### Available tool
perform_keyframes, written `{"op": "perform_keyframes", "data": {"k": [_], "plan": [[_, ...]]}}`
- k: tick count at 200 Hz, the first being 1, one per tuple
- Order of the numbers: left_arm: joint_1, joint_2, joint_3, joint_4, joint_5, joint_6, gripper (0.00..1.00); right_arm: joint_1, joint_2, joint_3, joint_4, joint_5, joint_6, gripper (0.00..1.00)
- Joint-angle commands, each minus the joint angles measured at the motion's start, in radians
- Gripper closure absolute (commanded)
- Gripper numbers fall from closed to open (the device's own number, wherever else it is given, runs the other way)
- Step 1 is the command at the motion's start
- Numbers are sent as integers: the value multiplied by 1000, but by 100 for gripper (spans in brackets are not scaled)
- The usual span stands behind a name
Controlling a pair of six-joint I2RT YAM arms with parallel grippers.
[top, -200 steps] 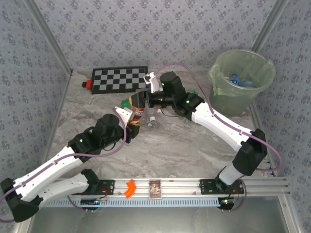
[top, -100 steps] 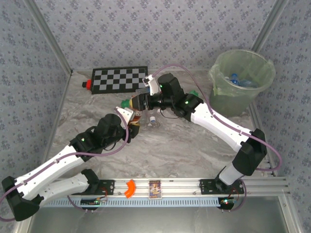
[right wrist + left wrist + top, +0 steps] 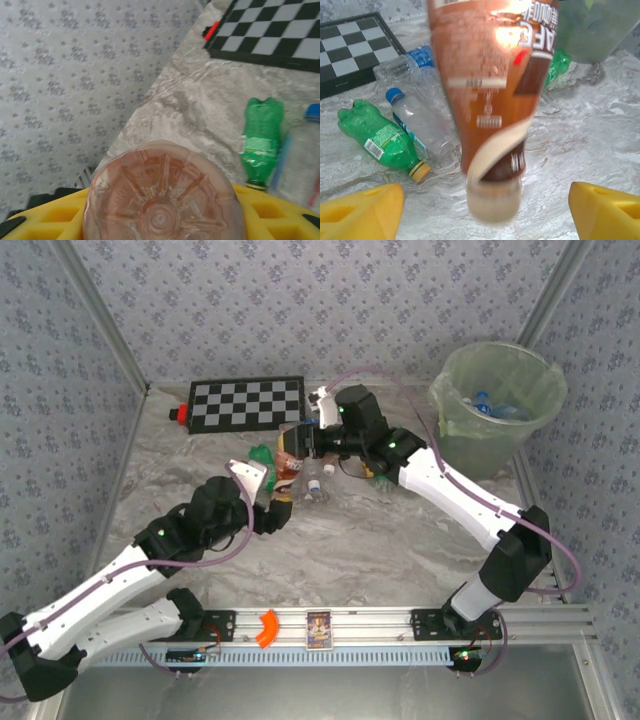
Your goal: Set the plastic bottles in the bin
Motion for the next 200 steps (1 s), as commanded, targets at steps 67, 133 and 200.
{"op": "perform_keyframes", "data": {"k": [67,133,200], "plan": [[-7,-127,-45,52,-16,-91,0,-427,-162,152,-208,213,-138,51],[-8,-190,-104,114,39,-126,0,-687,-193,286,-211,486,-224,50],[-7,-256,-150,130,55,-154,0,-761,-189,282,-142,815,-518,46]]}}
